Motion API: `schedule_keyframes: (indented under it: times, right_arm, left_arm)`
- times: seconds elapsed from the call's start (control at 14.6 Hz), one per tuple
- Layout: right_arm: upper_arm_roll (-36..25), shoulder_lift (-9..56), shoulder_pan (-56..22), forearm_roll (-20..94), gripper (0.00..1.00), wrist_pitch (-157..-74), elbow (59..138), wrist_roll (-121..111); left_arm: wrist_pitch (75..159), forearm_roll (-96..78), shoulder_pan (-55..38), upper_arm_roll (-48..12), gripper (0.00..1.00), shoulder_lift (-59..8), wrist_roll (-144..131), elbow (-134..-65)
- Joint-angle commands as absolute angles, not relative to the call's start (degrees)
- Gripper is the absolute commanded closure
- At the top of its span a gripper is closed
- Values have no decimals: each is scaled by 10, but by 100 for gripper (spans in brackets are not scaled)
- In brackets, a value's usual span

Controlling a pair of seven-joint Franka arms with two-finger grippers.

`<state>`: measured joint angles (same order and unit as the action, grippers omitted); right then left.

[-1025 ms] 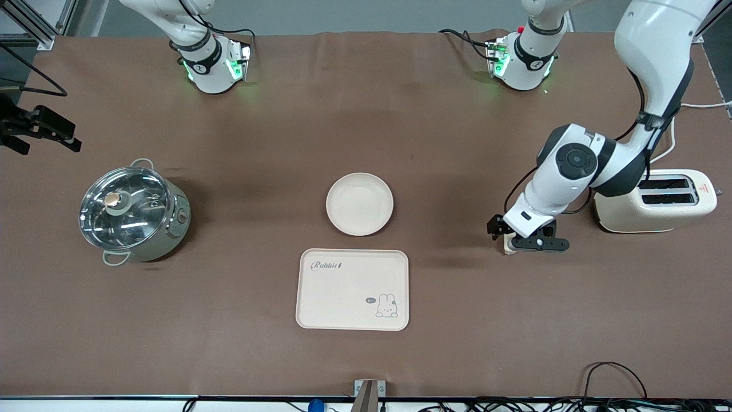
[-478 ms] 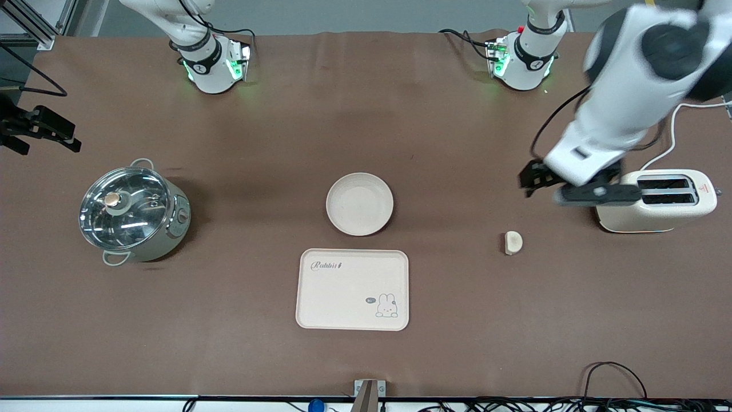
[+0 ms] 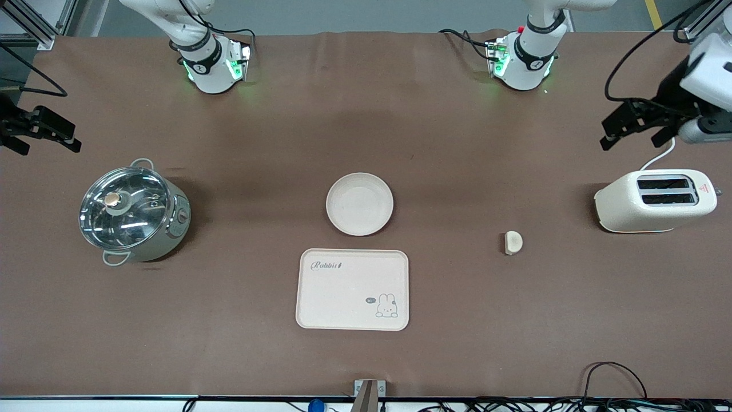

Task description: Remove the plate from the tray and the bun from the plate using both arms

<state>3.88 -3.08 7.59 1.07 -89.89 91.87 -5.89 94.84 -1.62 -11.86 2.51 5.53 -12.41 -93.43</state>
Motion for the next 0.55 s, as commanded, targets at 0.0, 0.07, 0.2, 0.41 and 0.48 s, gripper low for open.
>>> schedule_keyframes:
  times: [0.0, 0.07, 0.2, 0.41, 0.48]
  right_arm:
    - [35, -29, 70, 7, 0, -899, 914, -57]
    - [35, -29, 70, 7, 0, -899, 914, -57]
    - [35, -29, 69, 7, 0, -899, 914, -57]
    - [35, -29, 70, 8, 0, -899, 914, -57]
    - [35, -29, 70, 8, 0, -898, 914, -58]
  left_arm:
    - [965, 10, -134, 33, 0, 68, -76, -949]
    - [961, 17, -134, 33, 0, 66, -62, -944]
    - [955, 21, -127, 33, 0, 51, -54, -939]
    - [940, 26, -128, 32, 0, 26, -54, -899]
    - [920, 25, -131, 32, 0, 15, -60, -876]
